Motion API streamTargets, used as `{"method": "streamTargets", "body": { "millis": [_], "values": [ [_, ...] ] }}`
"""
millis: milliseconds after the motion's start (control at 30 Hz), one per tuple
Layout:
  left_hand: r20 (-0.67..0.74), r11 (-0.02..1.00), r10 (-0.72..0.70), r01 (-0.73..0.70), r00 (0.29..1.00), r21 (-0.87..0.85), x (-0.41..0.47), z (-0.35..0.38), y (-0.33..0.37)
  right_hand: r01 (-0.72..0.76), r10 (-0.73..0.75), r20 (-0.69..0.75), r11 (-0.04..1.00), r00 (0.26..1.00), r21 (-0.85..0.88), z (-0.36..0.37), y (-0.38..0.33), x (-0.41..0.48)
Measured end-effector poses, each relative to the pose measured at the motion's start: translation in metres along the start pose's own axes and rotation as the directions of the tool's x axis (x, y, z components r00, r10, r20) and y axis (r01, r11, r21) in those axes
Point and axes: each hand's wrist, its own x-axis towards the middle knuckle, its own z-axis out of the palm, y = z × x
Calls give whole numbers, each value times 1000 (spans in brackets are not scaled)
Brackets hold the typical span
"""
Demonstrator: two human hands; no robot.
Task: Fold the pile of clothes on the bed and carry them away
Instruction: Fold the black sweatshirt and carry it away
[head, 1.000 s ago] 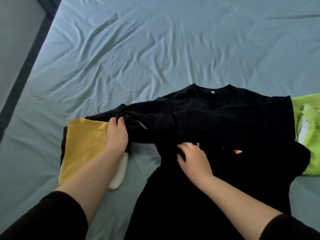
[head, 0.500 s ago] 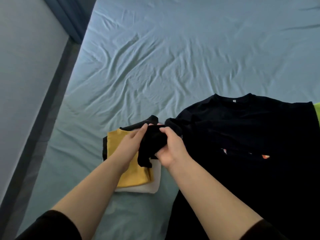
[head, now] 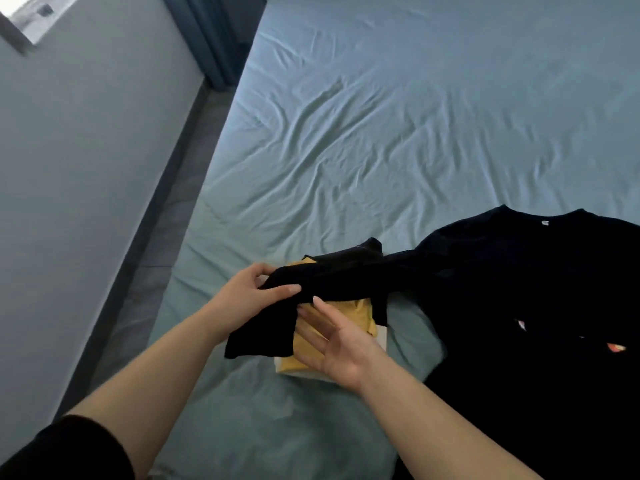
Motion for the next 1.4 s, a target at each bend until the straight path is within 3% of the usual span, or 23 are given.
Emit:
{"method": "streamTargets", "body": {
  "millis": [100,200,300,400,467,533,600,667,700,767,833,900,967,1033,1100,1167,1267,1333,1400],
  "values": [
    [114,988,-53,35,992,151,-3,-32,-16,-8,8,37,1000,999,-13,20,19,15],
    [39,969,-16,6,999,248,-4,-56,-33,-7,11,46,997,999,-72,36,32,27],
    [-121,924,110,-56,987,378,-4,-76,-42,-51,51,-2,986,999,-159,48,43,36],
    [-241,853,286,-132,928,505,-11,-88,-44,-98,99,-1,983,995,-153,61,50,42],
    [-247,797,389,-190,887,573,-18,-88,-49,-95,102,71,991,992,-98,70,51,46],
    [-179,759,396,-212,901,615,-26,-81,-63,-91,94,70,995,993,-42,74,53,55],
    [-151,869,242,-145,958,473,-33,-71,-80,-94,95,-40,996,995,4,73,60,66],
    [-210,999,-8,15,978,32,-33,-62,-93,-99,103,-135,994,985,35,68,68,74],
    [-224,970,-159,109,961,-219,-33,-58,-99,-102,109,-141,993,984,58,64,72,76],
    [-58,749,-442,332,895,-574,-28,-48,-114,-109,122,-114,987,986,116,58,78,78],
    [234,581,-445,478,864,-659,-21,-37,-133,-122,135,-74,980,988,157,52,82,78],
    [317,468,-406,493,857,-734,-13,-25,-140,-142,148,-27,977,989,157,47,85,79],
    [196,423,-454,403,869,-811,-3,-21,-134,-136,140,-20,983,990,127,42,87,79],
    [-43,526,-428,210,903,-824,10,-28,-120,-102,107,-49,990,993,95,41,86,77],
    [-246,674,-250,-14,937,-739,20,-44,-96,-61,65,-54,994,996,87,49,81,75],
    [-372,767,-38,-211,928,-605,21,-67,-64,-23,21,11,991,1000,134,67,70,72],
    [-483,776,223,-455,847,-438,17,-103,-30,-6,-29,146,971,989,237,100,49,71],
    [-528,783,298,-520,795,-342,19,-119,-24,11,-54,179,972,982,233,113,39,74],
    [-558,840,276,-479,783,-257,30,-122,-34,15,-37,125,984,991,177,112,39,81]
  ]
}}
